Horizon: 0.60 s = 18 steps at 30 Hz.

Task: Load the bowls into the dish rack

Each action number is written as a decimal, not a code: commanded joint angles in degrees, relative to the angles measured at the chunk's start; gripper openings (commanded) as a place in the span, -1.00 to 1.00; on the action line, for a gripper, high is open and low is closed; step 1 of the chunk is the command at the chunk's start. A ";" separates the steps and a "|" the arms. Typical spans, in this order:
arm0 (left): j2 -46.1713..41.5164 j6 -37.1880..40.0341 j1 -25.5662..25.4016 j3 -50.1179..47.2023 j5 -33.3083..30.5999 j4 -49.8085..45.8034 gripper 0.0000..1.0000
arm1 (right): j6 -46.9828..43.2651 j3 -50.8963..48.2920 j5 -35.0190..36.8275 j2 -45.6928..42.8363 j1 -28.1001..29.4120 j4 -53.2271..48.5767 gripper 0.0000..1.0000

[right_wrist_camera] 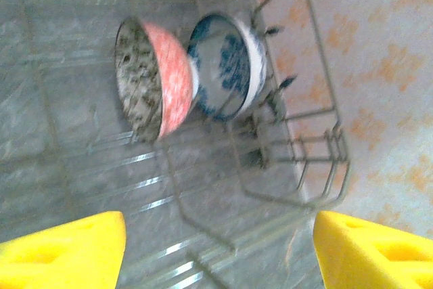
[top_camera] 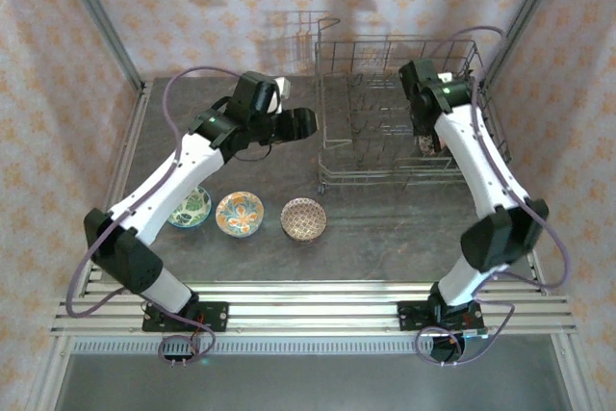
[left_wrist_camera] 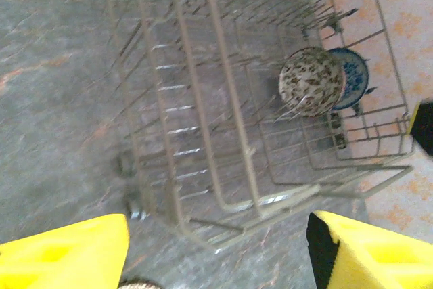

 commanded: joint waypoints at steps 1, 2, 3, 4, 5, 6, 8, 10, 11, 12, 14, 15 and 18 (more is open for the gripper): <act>4.56 2.92 -0.79 5.54 1.45 2.73 0.44 | 4.76 -7.73 -8.37 -5.76 0.10 0.75 0.45; 6.05 3.36 -0.99 6.96 1.57 2.56 0.45 | 5.35 -9.84 -9.50 -7.60 -0.06 1.29 0.45; 7.75 4.17 -1.17 8.54 1.93 2.51 0.45 | 5.97 -12.21 -10.92 -9.66 -0.20 1.95 0.45; 9.49 4.99 -1.46 9.92 2.08 2.59 0.46 | 6.43 -14.62 -12.34 -11.46 -0.33 2.84 0.46; 11.12 5.48 -1.59 11.36 2.19 2.26 0.46 | 6.70 -16.53 -13.55 -12.82 -0.63 3.53 0.46; 13.07 5.82 -1.68 13.53 2.42 1.17 0.46 | 7.12 -18.38 -14.74 -13.99 -0.84 4.02 0.46; 16.83 6.31 -1.94 18.06 3.57 -1.21 0.46 | 7.92 -20.67 -15.80 -15.22 -1.26 3.85 0.46; 19.97 6.94 -2.68 21.18 4.12 -2.99 0.43 | 8.48 -22.10 -16.52 -16.05 -1.56 3.54 0.46; 20.95 7.34 -3.20 22.19 3.85 -3.76 0.40 | 8.61 -22.94 -16.89 -16.70 -1.77 3.82 0.45; 21.57 7.62 -3.57 22.59 3.65 -4.29 0.37 | 8.87 -23.78 -17.29 -17.21 -2.05 4.35 0.45; 22.00 7.74 -4.07 21.97 3.79 -4.53 0.30 | 8.95 -24.80 -18.52 -17.82 -2.90 5.49 0.45; 21.91 7.59 -4.16 21.36 3.88 -4.50 0.23 | 8.96 -25.19 -18.97 -17.82 -3.35 5.94 0.46; 21.20 7.09 -4.19 19.01 4.15 -4.01 0.10 | 9.14 -24.56 -19.21 -16.84 -4.17 5.31 0.46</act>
